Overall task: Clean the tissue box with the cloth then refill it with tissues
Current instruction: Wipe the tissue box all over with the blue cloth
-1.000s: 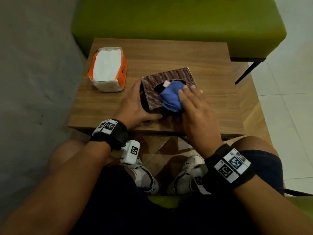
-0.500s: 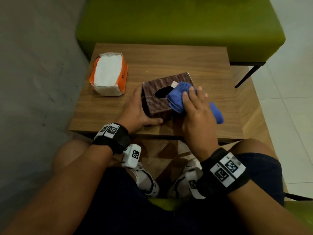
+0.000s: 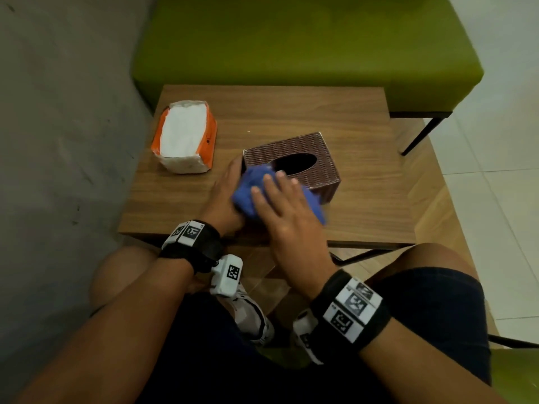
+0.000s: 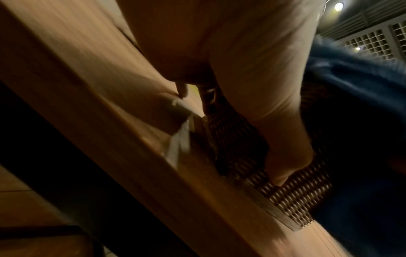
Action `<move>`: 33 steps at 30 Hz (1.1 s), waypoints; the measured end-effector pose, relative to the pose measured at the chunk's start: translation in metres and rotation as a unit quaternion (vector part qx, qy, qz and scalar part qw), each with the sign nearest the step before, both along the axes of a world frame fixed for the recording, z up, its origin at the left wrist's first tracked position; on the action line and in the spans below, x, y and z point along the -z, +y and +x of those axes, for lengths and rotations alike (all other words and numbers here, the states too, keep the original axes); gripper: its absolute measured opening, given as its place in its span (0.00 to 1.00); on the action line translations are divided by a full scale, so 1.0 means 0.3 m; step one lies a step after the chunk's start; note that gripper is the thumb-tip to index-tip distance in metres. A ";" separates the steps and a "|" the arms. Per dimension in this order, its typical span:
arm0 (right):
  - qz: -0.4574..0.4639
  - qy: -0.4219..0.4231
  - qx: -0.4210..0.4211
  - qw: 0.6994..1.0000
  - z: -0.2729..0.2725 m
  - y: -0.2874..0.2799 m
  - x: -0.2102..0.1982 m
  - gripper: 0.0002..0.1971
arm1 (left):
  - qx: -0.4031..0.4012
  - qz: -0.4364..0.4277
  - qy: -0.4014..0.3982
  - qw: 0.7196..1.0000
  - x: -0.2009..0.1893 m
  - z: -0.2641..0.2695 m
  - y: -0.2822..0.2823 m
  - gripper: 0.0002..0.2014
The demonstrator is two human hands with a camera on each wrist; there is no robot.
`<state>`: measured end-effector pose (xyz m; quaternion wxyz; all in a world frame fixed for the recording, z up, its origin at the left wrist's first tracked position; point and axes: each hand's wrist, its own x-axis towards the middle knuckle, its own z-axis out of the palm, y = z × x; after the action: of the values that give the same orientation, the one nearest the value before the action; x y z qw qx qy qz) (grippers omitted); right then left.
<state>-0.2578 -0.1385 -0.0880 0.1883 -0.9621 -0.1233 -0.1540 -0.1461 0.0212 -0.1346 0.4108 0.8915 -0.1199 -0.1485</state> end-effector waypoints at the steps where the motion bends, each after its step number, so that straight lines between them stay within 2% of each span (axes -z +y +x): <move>1: -0.008 -0.006 -0.027 1.000 -0.011 0.008 0.001 0.27 | 0.000 0.013 0.004 1.000 0.001 -0.002 0.007 0.57; 3: -0.012 -0.011 -0.009 1.000 -0.013 -0.068 0.007 0.25 | 0.006 -0.013 -0.005 1.000 -0.012 -0.001 0.003 0.60; 5: -0.009 -0.014 0.075 0.997 -0.017 -0.172 0.003 0.22 | 0.010 -0.042 -0.015 0.999 -0.022 0.007 -0.010 0.66; 7: -0.004 -0.022 0.131 0.991 -0.024 -0.189 -0.013 0.21 | 0.003 -0.038 -0.016 0.999 -0.033 0.005 -0.021 0.66; 9: -0.012 -0.026 0.098 0.995 -0.021 -0.091 -0.020 0.21 | -0.008 -0.032 -0.002 0.999 -0.044 -0.010 -0.020 0.61; 11: -0.021 -0.027 0.023 0.999 -0.026 0.015 -0.015 0.21 | -0.014 0.004 0.020 1.000 -0.048 -0.017 -0.016 0.51; 13: -0.013 -0.026 -0.019 0.999 -0.031 0.024 -0.002 0.19 | -0.014 0.001 0.025 1.000 -0.048 -0.006 -0.019 0.44; 14: -0.003 -0.028 -0.025 0.999 -0.033 -0.005 0.004 0.19 | -0.017 -0.012 0.014 1.000 -0.053 -0.002 -0.027 0.44; 16: 0.021 -0.031 -0.005 0.999 -0.043 -0.085 0.015 0.19 | -0.013 -0.028 -0.001 1.000 -0.061 -0.004 -0.035 0.49; 18: 0.048 -0.036 0.081 0.995 -0.047 -0.170 0.021 0.18 | 0.000 -0.039 -0.005 0.999 -0.044 -0.001 -0.031 0.62; 20: 0.069 -0.036 0.146 0.986 -0.030 -0.191 0.011 0.19 | -0.001 -0.030 -0.010 1.000 -0.030 0.000 -0.028 0.67; 22: 0.052 -0.026 0.120 0.991 -0.016 -0.113 -0.002 0.20 | -0.005 -0.036 -0.012 0.999 -0.040 -0.006 -0.027 0.63; 24: 0.036 -0.023 0.034 0.999 -0.023 -0.011 -0.008 0.21 | -0.002 -0.030 0.012 0.999 -0.055 -0.005 -0.031 0.54; 26: 0.027 -0.009 -0.022 0.999 -0.037 0.003 0.000 0.22 | 0.005 -0.020 0.011 1.000 -0.055 0.001 -0.028 0.47; 28: 0.029 -0.011 -0.001 1.000 -0.040 -0.092 0.014 0.21 | 0.008 -0.044 -0.002 0.999 -0.051 0.008 -0.025 0.52; 31: 0.051 -0.028 0.110 0.992 -0.046 -0.223 0.018 0.21 | 0.008 -0.037 -0.017 0.999 -0.024 0.004 -0.020 0.65; 33: 0.048 -0.031 0.123 0.991 -0.042 -0.165 0.012 0.21 | 0.000 -0.039 -0.014 0.999 -0.020 0.000 -0.024 0.64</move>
<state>-0.2703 -0.1880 -0.0917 0.2097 -0.9546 -0.0027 -0.2116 -0.1460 0.0140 -0.1286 0.4434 0.8768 -0.1319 -0.1309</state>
